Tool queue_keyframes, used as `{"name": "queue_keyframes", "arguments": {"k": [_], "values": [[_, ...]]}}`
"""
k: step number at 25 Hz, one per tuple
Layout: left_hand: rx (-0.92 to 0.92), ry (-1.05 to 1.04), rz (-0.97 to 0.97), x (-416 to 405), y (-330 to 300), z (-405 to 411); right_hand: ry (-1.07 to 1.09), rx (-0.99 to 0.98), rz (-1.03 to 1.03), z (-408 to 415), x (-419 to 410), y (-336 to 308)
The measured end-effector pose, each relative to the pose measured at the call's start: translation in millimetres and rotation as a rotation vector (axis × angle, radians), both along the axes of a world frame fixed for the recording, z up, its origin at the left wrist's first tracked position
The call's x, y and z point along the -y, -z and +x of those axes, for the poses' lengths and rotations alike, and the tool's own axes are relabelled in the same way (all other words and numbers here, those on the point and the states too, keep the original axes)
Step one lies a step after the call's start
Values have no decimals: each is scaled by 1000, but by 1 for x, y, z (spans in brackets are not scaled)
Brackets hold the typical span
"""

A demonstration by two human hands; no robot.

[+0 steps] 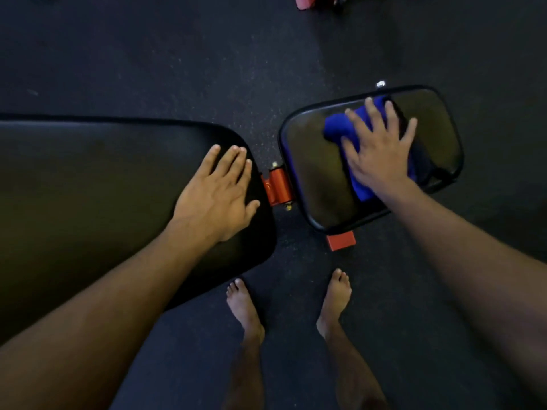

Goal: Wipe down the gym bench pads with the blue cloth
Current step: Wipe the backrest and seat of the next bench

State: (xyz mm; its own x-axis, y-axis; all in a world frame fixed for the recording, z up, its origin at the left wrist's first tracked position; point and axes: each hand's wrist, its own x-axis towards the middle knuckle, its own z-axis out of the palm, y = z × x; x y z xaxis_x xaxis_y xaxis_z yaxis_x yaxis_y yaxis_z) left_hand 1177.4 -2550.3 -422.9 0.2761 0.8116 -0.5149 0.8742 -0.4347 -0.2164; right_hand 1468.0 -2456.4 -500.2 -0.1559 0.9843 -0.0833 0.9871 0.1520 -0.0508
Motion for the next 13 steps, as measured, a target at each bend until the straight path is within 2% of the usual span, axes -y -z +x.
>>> {"name": "queue_keyframes", "arguments": {"k": [2, 3, 4, 7, 9, 10, 13], "values": [[14, -16, -6, -2, -1, 3, 133, -32, -15, -36, -34, 3], [26, -23, -7, -2, -2, 2, 130, -24, -35, -54, -41, 6], [30, -26, -6, -1, -3, 2, 51, -1, -40, -68, -38, 8], [28, -30, -15, 0, -10, 3, -410, 82, -49, -69, 17, 1], [28, -28, -20, 0, -11, 4, -535, 95, -56, -32, 51, -7], [35, -29, -22, 0, -10, 4, -487, 78, -57, -10, 60, -10], [41, -24, -1, 1, -5, 2, -130, 25, -55, 32, 37, -12]]}}
